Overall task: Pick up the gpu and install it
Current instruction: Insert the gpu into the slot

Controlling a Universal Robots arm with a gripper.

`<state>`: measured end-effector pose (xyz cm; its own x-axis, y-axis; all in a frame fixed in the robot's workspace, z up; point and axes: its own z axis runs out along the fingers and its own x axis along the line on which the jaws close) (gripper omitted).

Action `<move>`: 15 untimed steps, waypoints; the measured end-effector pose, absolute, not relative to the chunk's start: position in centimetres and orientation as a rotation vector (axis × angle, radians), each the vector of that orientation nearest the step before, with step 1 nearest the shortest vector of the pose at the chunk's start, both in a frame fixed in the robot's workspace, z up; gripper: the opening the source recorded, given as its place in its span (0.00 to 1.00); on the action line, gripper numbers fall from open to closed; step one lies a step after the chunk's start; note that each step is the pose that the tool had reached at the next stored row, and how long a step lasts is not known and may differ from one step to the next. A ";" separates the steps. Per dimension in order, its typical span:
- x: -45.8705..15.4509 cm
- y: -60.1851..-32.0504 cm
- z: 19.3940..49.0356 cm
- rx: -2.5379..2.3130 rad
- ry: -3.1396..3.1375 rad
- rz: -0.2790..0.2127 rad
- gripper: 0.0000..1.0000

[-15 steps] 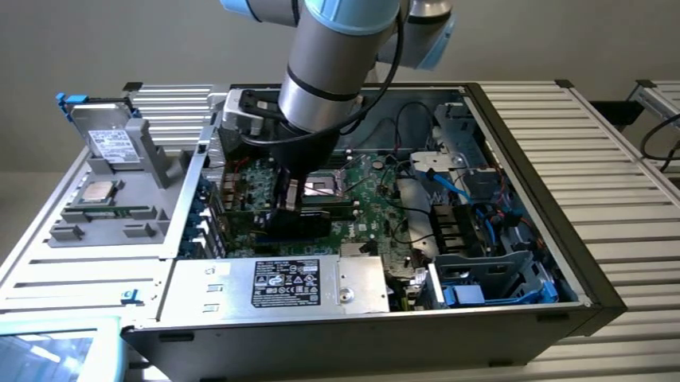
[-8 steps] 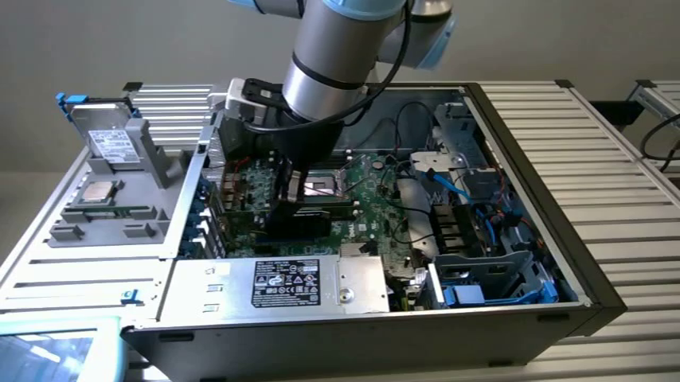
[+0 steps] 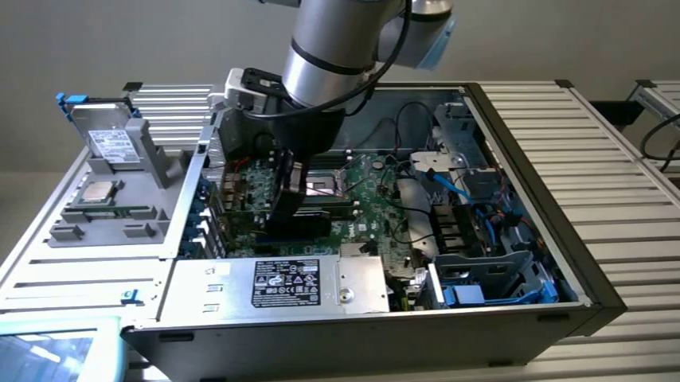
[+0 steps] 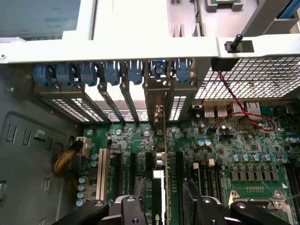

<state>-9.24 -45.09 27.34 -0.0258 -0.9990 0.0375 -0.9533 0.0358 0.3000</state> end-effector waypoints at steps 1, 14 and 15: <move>-9.2 -45.0 27.3 2.011 -2.077 -0.268 0.49; -9.1 -44.4 28.2 2.043 -2.107 -0.171 0.17; -9.1 -44.4 28.2 2.055 -2.115 -0.152 0.12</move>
